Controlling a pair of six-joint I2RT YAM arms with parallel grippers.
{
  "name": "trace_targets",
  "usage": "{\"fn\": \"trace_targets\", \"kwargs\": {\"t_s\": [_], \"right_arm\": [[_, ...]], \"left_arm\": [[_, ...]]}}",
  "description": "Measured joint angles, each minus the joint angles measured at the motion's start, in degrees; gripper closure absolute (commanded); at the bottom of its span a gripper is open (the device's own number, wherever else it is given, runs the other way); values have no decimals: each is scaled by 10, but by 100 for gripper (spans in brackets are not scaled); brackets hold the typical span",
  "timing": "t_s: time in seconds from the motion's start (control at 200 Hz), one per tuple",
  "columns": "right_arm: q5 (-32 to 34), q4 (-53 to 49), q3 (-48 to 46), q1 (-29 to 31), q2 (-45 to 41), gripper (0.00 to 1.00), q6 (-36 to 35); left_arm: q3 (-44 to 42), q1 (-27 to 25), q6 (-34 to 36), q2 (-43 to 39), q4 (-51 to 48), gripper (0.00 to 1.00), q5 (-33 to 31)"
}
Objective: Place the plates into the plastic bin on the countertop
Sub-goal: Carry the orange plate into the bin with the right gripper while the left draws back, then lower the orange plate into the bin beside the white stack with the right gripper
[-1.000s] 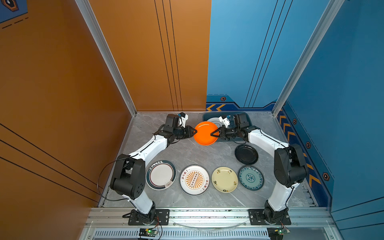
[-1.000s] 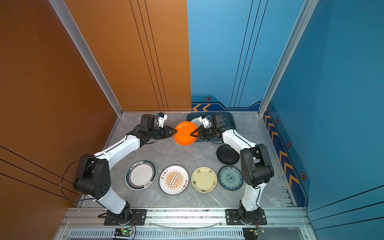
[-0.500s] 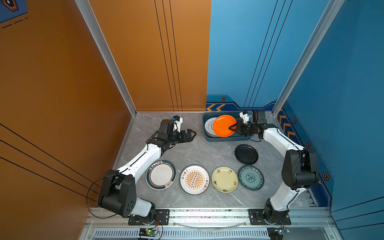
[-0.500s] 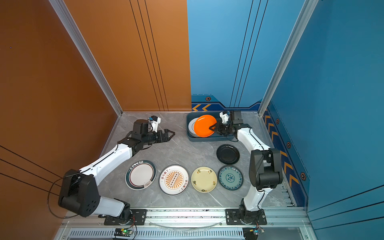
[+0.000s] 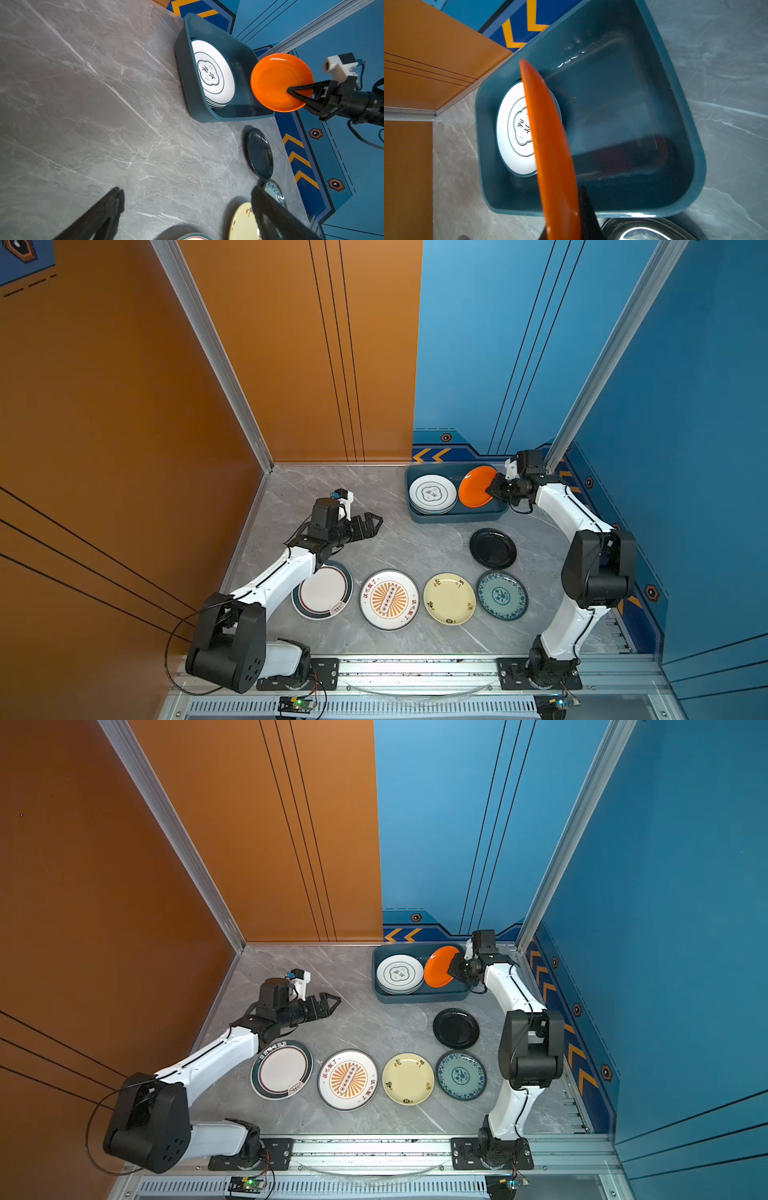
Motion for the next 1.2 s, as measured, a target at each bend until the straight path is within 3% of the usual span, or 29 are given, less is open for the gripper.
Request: {"fn": "trace_targets", "kwargs": {"t_s": [0.255,0.466,0.846,1.201], "right_arm": [[23,-23,33,-5,84,100,-5],[23,-25,34,-5,99,100,-5],[43,-37,34,-9,102,75,-14],[83,-55,34,-11,104,65,-21]], "left_arm": [[-18,0,-5,8,14,0,18],[-18,0,-4,17,25,1,32],[-15,0,-4,49,27,3,49],[-13,0,-4,50,28,4,57]]}}
